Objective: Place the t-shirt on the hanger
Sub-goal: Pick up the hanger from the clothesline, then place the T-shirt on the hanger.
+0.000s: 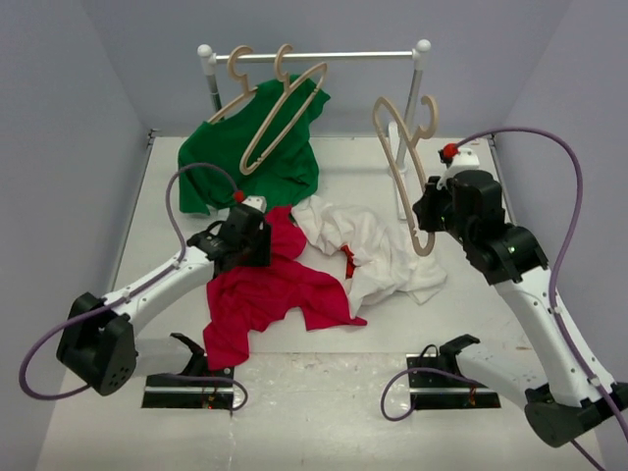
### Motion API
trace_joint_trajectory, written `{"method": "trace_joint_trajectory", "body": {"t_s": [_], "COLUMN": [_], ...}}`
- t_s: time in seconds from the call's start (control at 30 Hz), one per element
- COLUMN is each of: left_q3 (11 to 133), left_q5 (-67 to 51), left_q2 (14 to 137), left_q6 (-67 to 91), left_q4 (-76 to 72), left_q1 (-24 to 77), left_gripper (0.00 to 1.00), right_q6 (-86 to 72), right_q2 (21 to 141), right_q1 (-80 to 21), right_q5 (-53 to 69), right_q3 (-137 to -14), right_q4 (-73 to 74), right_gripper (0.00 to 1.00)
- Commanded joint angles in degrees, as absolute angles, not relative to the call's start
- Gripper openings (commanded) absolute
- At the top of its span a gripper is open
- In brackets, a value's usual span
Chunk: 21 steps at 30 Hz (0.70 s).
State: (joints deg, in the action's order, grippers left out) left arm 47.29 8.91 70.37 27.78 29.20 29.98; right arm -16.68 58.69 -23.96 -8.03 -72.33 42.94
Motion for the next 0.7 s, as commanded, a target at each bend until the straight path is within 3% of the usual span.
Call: {"method": "trace_joint_trajectory", "body": {"t_s": [0.0,0.13,0.2,0.53,0.6,0.67], "left_q3": [49.39,52.31,54.31,62.92,64.87,67.31], "left_q5": [16.63,20.38,22.40,30.58,30.98,30.35], "left_q2": [75.82,81.04,82.63,90.88,91.47,93.38], "left_q6": [31.46,29.58,29.20,21.28,17.71,13.46], "left_q4": [26.88,26.78,27.98,35.38,36.64,39.25], "left_q1": [34.95,37.04,38.18,45.64,47.49,47.72], "left_gripper": [0.54,0.50,0.59,0.61,0.56,0.37], "right_q6": [-16.09,-15.83,-15.65,-15.21,-15.18,-15.07], "right_q2": [53.12,50.40,49.78,47.73,47.38,46.95], "right_q1": [-24.08,-24.08,-24.08,-24.08,-24.02,-24.08], "right_q5": [-8.07,-6.26,-5.91,-1.76,-1.48,-0.92], "right_q3": [-70.80,-69.81,-69.28,-66.84,-66.60,-66.22], "right_q4": [41.15,41.40,41.40,40.43,40.36,39.99], "right_gripper": [0.00,0.00,0.00,0.00,0.00,0.00]}}
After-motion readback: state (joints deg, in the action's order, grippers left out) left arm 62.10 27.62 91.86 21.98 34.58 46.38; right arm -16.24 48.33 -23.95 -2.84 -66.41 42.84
